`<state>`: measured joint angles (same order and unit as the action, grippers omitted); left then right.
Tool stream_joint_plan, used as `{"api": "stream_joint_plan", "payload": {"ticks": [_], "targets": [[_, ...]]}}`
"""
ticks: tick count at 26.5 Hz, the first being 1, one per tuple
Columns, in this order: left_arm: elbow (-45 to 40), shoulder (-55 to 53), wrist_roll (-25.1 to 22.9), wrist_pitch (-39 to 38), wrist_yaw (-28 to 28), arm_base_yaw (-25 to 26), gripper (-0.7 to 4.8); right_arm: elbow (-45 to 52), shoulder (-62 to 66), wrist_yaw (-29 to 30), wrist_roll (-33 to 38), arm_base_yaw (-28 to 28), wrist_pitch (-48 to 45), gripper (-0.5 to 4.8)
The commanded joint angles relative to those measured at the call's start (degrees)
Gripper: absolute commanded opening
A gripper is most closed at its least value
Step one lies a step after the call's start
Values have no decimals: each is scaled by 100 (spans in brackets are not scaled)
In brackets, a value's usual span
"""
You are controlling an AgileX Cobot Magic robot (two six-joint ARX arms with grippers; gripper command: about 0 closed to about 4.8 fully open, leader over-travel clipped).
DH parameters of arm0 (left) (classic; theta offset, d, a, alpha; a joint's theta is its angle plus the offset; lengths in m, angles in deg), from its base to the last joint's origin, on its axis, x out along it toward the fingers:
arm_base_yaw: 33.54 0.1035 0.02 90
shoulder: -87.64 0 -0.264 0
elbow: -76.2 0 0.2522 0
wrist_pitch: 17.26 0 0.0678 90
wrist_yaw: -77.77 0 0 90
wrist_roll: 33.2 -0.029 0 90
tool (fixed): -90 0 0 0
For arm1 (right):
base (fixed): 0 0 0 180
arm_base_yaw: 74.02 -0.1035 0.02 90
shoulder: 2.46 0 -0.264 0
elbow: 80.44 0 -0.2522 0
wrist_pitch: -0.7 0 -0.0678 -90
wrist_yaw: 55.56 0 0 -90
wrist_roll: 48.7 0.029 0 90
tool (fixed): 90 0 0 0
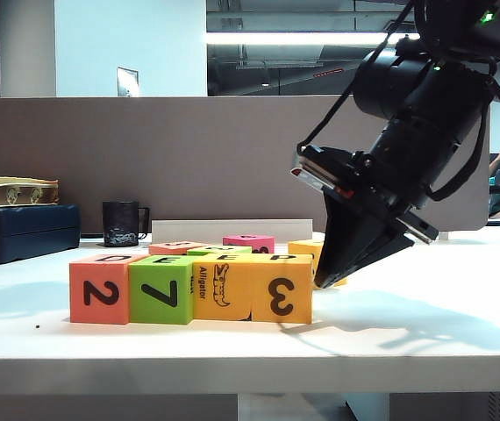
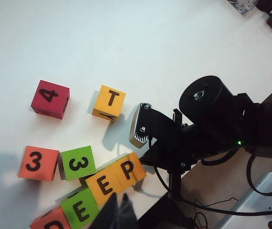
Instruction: Select the appropriate blocks from the scattered letter blocks on the table and arrange them in a row to spell out "DEEP".
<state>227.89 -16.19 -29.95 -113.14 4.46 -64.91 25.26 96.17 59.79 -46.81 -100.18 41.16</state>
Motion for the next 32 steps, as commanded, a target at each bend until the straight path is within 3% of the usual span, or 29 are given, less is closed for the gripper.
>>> {"api": "stream_joint_plan", "payload": {"ticks": [1, 10, 21, 24, 29, 32], "targets": [[11, 28, -26, -48, 2, 0, -6, -20, 7, 66, 9, -31, -216, -6], [11, 26, -131, -46, -26, 0, -6, -22, 4, 46, 9, -28, -380, -6], [-127, 20, -243, -48, -1268, 46, -6, -1093, -2, -46, -22, -17, 1086, -5], [-332, 20, -243, -48, -1298, 70, -6, -1263, -7, -170, -48, -17, 1279, -6], [-481, 20, -271, -48, -1287, 70, -6, -1255, 20, -901, -61, -17, 1421, -5], [-481, 20, -280, -48, -1285, 70, -6, -1255, 50, -887, -61, -17, 1399, -5]]}}
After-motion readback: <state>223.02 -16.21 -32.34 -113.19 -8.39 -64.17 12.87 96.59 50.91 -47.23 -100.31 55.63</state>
